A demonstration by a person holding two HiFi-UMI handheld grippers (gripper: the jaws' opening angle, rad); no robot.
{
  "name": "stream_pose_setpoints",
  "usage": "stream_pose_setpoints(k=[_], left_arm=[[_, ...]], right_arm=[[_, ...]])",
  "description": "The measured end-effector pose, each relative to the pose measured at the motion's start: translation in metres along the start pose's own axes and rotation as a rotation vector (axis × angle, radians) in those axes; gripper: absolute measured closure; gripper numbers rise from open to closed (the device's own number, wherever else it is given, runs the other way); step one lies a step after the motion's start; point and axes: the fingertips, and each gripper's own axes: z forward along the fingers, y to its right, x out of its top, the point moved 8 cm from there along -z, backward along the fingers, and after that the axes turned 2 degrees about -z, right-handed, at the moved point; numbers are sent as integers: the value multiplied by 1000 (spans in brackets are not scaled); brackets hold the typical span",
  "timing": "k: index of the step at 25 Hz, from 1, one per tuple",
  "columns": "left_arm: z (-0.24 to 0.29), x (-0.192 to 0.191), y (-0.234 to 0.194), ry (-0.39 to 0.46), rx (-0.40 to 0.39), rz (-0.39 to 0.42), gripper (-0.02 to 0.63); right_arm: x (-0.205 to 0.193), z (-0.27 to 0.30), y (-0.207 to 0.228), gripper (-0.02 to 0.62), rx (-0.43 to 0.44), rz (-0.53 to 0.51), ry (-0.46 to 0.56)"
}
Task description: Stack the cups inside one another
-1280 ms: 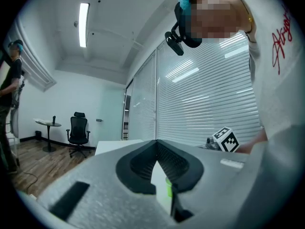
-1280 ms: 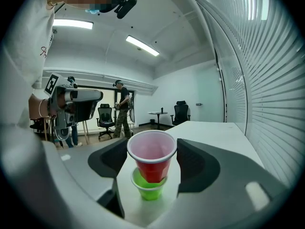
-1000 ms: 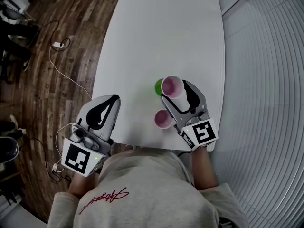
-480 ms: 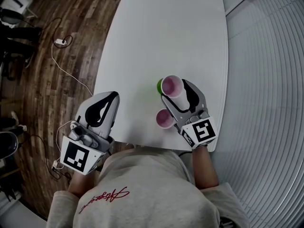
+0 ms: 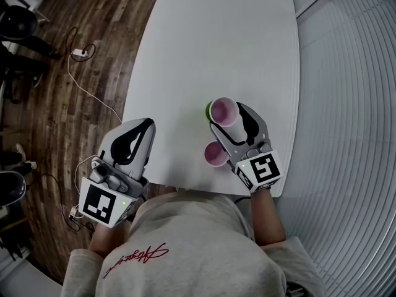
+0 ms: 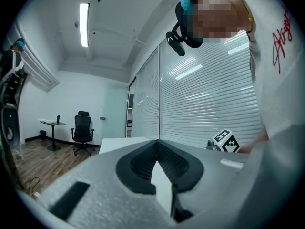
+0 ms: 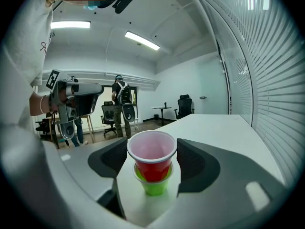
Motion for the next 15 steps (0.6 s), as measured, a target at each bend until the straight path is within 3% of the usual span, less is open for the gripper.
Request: stream_pose_setpoints(k=[15], left_arm=[[2,2,0,-2,14,-2,611]], right_arm=[[-10,5,1,268,0,7,-25]])
